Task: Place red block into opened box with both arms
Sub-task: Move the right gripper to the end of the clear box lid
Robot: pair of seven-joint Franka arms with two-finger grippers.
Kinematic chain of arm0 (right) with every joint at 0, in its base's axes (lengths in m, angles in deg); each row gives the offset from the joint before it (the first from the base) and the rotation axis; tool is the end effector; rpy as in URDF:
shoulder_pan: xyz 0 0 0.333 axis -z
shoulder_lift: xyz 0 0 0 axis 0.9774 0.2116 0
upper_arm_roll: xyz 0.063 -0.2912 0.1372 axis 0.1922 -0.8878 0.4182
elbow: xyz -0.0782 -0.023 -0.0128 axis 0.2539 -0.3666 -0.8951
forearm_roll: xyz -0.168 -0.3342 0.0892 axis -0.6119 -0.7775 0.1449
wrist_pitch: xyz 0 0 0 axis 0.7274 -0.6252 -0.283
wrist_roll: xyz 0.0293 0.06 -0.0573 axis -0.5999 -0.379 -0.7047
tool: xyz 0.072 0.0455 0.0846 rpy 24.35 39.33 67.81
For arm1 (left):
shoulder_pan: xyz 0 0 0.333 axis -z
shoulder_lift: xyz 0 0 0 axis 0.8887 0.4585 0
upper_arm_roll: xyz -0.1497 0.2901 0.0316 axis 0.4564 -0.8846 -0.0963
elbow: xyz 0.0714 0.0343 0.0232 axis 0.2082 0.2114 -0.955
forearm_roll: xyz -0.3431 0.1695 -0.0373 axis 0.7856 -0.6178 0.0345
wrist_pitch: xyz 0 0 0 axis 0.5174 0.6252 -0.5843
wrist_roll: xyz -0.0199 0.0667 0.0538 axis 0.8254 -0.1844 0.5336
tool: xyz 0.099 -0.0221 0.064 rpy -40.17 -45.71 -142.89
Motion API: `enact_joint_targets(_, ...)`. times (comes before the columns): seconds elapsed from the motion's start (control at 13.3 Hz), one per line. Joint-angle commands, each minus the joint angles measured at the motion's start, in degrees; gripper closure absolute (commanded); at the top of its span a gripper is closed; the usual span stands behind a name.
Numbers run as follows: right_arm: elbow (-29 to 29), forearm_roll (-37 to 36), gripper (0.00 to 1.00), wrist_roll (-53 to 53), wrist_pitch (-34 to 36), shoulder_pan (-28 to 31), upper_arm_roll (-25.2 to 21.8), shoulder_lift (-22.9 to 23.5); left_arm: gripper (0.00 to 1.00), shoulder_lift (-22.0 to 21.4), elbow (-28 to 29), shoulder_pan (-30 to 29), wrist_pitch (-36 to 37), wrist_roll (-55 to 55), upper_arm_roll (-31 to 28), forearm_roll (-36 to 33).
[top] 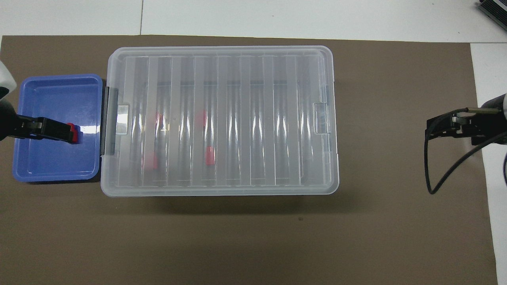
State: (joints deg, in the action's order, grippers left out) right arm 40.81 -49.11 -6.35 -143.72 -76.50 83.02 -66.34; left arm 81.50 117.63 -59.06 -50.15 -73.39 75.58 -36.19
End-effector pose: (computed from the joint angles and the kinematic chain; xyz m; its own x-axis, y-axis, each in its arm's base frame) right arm 0.5347 0.0127 0.6180 0.9892 -0.1399 -0.0437 -0.1389 -0.9900 0.0253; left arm 0.5243 -0.0539 0.6334 0.9900 -0.1410 -0.0032 -0.1410 -0.9899 0.0138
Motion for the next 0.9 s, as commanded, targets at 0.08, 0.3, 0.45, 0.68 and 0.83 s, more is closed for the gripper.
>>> enact_joint_targets(0.08, 1.91, 0.78, 0.00, -1.34, -1.37, 0.92, 0.59, -1.58, 0.00, -1.25, 1.42, 0.05, -1.00, -0.47, -0.20, 0.17)
enact_joint_targets(0.3, 2.96, 0.78, 0.00, -0.82, -4.78, 0.92, 0.59, -1.58, 0.00, -1.25, 1.42, 0.05, -1.00, -0.47, -0.20, 0.17)
enact_joint_targets(0.45, 4.45, 0.78, 0.00, -0.90, -6.81, 0.65, 0.59, -2.19, 0.00, -1.25, 1.42, 0.05, -1.00, -0.47, -0.20, 0.17)
enact_joint_targets(0.68, 8.31, 0.78, 0.00, -1.43, -12.34, 0.39, 0.94, -2.37, 0.00, -1.25, 1.42, 0.05, -1.00, -0.47, -0.20, 0.17)
enact_joint_targets(0.83, 10.95, 0.78, 0.00, -2.30, -15.94, -0.48, 1.20, -2.28, 0.00, -1.16, 1.42, 0.05, -1.00, -0.47, -0.20, 0.17)
